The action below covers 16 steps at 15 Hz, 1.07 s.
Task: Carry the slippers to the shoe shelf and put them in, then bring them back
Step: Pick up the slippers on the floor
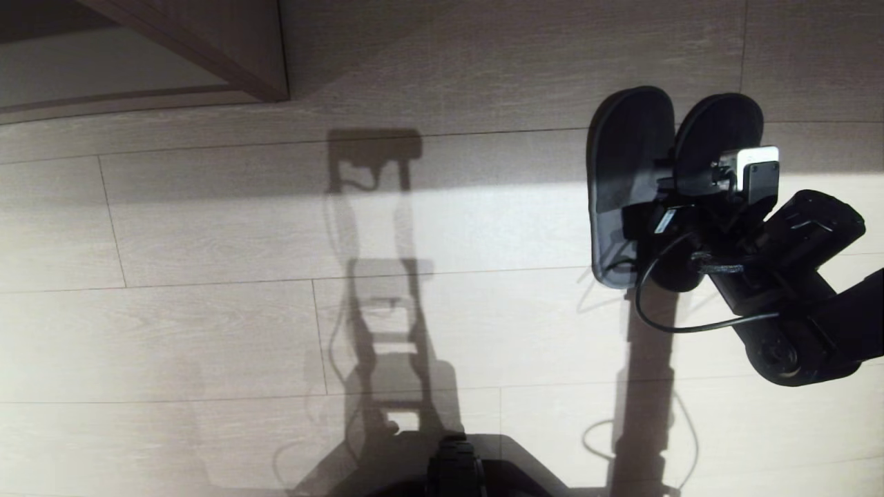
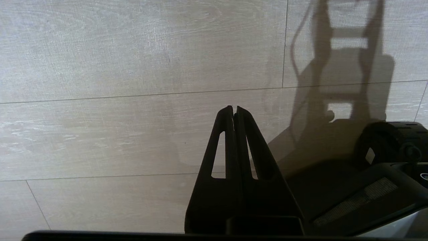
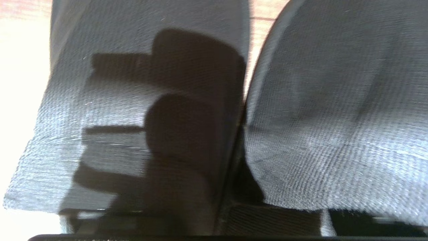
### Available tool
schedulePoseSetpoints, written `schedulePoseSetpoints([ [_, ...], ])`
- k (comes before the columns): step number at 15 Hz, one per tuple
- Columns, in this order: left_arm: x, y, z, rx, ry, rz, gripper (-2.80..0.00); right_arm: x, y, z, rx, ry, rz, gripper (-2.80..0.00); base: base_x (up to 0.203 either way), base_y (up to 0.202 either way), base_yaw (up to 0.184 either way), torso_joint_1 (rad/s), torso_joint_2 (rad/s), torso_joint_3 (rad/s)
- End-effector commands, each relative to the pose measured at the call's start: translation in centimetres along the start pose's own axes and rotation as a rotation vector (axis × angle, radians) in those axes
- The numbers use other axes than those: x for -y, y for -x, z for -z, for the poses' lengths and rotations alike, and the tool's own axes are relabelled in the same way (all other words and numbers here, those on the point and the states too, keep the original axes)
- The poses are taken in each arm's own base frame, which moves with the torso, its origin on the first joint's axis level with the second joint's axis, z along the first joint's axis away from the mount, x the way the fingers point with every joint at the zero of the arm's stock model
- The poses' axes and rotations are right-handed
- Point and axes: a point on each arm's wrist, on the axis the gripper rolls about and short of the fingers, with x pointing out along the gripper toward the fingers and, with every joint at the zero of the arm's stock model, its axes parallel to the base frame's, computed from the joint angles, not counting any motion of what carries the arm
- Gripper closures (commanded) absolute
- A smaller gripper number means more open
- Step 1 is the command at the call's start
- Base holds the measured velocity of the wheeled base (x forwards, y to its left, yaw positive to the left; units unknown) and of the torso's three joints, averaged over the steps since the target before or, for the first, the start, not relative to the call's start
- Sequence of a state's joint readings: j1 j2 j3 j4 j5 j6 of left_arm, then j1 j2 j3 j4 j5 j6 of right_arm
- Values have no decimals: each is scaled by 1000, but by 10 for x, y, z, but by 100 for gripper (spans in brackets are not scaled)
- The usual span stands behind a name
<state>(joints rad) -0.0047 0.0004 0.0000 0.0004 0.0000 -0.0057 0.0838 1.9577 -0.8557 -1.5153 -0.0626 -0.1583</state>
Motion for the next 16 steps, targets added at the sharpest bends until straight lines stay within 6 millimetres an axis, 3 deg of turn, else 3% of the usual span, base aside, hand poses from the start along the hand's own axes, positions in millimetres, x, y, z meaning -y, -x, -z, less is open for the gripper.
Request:
schedulePoseSetpoints([
  [1,0,0,0,-1,0,0,0,0,-1,2,5,1,2,0,0,0,0,0,0,0],
  [5,0,0,0,1,0,-2,0,6,-13,4,34,-5,20,0,0,0,0,0,0,0],
  [9,0,0,0,1,0,-2,0,9,-11,1,36,-5,17,0,0,0,0,0,0,0],
  [11,0,0,0,1,0,-2,0,12,-4,-19,68,-3,21,0,0,0,0,0,0,0],
  [16,0,0,0,-1,0,-1,0,20,45,-70,15,-2,-16,0,0,0,0,0,0,0],
])
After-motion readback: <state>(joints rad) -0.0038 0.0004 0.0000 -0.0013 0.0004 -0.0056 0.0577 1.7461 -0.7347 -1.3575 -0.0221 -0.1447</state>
